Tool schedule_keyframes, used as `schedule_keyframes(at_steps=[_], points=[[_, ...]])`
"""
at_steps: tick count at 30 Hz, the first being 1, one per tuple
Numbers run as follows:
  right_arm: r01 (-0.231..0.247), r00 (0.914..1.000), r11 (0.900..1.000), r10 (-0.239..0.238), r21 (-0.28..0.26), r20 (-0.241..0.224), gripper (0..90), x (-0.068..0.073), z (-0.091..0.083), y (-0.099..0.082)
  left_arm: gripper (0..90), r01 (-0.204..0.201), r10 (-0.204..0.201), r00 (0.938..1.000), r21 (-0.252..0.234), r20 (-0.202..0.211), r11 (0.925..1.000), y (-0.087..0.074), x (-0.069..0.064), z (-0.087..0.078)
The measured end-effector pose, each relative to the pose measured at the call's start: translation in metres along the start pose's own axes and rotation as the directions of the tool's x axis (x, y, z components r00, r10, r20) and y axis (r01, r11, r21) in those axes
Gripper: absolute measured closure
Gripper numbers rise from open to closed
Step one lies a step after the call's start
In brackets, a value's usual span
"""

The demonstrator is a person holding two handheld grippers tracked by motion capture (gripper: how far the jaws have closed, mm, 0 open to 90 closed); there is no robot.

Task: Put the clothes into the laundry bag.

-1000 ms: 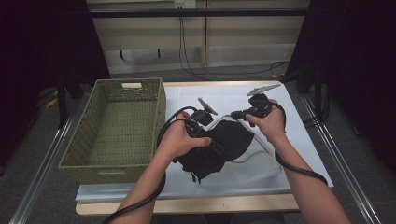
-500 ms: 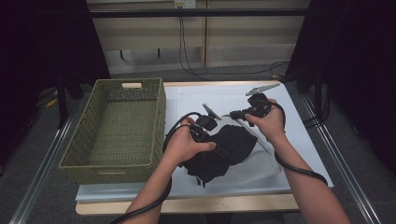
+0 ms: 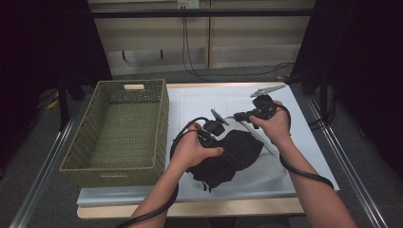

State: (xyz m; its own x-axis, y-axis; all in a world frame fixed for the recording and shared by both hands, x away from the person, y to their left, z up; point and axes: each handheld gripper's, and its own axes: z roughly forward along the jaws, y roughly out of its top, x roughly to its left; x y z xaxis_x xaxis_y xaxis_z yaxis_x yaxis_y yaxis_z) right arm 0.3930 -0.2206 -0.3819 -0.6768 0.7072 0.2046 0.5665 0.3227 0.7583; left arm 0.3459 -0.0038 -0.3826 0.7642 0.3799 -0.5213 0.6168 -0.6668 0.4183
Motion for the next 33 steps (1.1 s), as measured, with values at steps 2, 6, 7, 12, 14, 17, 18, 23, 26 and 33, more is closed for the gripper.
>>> schedule_keyframes(at_steps=[2,6,7,12,14,17,18,23,26,33], points=[[0.000,1.0000,1.0000,0.000,-0.005,0.002,90.0,0.000,0.000,0.000,61.2,0.001,-0.001,0.9999,0.006,-0.016,1.0000,0.000,0.000,0.001],[-0.003,1.0000,1.0000,0.003,-0.006,-0.004,90.0,0.000,-0.003,0.000,61.2,0.004,-0.004,0.9998,0.000,-0.018,1.0000,0.000,0.001,0.005],[-0.003,1.0000,1.0000,0.003,-0.006,-0.004,90.0,0.000,-0.003,0.000,61.2,0.014,-0.014,0.9996,0.011,-0.024,0.9998,0.000,0.000,0.005],[-0.001,1.0000,0.9999,0.001,-0.012,-0.006,90.0,0.001,-0.004,0.000,61.2,0.018,-0.018,0.9990,0.008,-0.041,0.9998,0.001,0.002,0.010],[-0.002,1.0000,0.9999,0.002,-0.012,-0.006,90.0,0.001,-0.004,0.000,61.2,0.030,-0.030,0.9985,0.007,-0.045,0.9995,0.001,0.003,0.010],[0.000,1.0000,0.9999,0.000,-0.014,-0.007,90.0,0.003,-0.005,0.000,61.2,0.044,-0.044,0.9980,0.000,-0.046,0.9990,0.000,0.005,0.010],[0.004,0.9999,0.9998,-0.004,-0.019,-0.013,90.0,0.003,-0.006,0.001,61.2,0.057,-0.057,0.9968,-0.004,-0.056,0.9984,0.000,0.006,0.010],[0.010,0.9999,0.9998,-0.010,-0.017,-0.011,90.0,0.006,-0.006,0.001,61.1,0.069,-0.070,0.9951,-0.017,-0.070,0.9974,-0.001,0.009,0.009],[0.017,0.9997,0.9997,-0.017,-0.017,-0.015,90.0,0.008,-0.007,0.002,61.1,0.089,-0.090,0.9908,-0.017,-0.101,0.9959,-0.002,0.012,0.008],[0.022,0.9995,0.9996,-0.022,-0.021,-0.021,90.0,0.012,-0.007,0.005,61.1,0.124,-0.129,0.9846,-0.050,-0.118,0.9910,-0.003,0.014,0.006]])
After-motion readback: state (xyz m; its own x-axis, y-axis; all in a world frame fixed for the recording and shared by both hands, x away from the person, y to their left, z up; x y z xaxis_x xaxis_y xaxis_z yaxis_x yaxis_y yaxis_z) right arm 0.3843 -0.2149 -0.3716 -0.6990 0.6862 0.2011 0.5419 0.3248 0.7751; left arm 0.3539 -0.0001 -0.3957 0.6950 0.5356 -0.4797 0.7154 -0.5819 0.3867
